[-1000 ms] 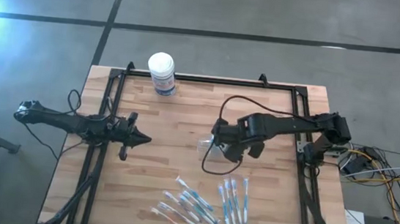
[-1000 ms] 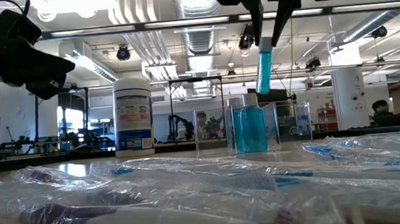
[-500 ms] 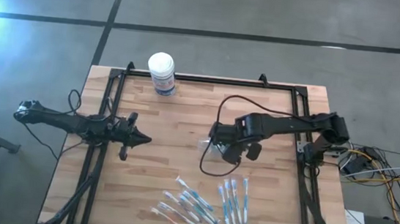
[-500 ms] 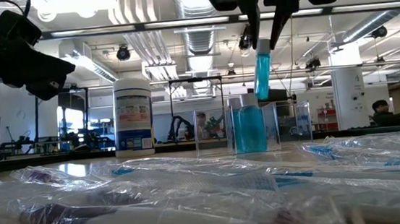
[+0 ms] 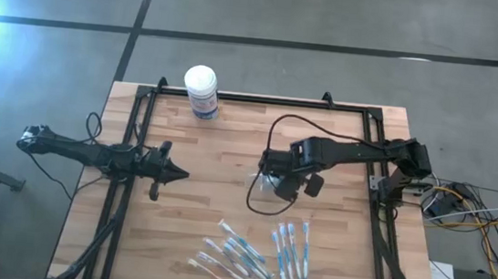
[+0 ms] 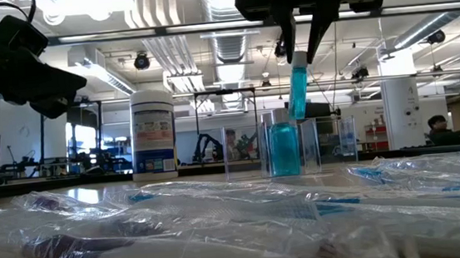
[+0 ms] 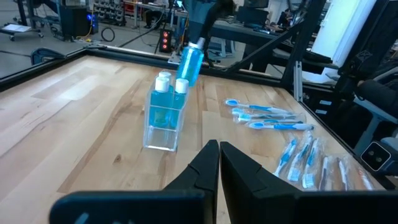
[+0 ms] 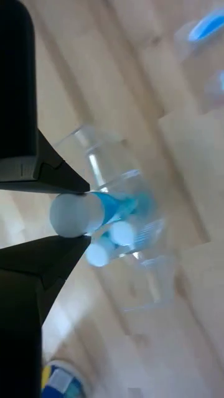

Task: Pick & Place toothbrushing station
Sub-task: Put the blue mouthwash into the transparent organizer

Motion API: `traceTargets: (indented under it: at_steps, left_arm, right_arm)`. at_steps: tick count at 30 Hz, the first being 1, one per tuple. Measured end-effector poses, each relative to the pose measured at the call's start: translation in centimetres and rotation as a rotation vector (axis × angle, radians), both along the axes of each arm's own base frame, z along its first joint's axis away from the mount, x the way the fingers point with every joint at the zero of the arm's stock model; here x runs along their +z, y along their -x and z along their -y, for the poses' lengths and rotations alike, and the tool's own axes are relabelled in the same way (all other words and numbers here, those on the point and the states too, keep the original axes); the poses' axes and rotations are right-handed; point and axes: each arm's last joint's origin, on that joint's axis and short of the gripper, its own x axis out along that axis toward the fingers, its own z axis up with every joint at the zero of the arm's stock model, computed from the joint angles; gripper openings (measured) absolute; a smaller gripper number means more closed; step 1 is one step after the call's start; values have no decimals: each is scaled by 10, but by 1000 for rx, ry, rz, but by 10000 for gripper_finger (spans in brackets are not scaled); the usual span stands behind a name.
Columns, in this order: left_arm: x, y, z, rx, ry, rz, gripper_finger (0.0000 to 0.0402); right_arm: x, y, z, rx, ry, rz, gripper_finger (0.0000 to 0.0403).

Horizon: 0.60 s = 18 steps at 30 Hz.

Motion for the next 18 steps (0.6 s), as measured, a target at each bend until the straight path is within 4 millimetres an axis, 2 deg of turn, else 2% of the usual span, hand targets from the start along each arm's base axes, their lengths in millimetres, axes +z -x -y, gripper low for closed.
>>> traceTargets:
  at_steps: [18]
  left_arm:
    - [0,0,0,-1,-4,-1,19]
  right_arm:
    - [-4,0,17,-14,-29,-25,87]
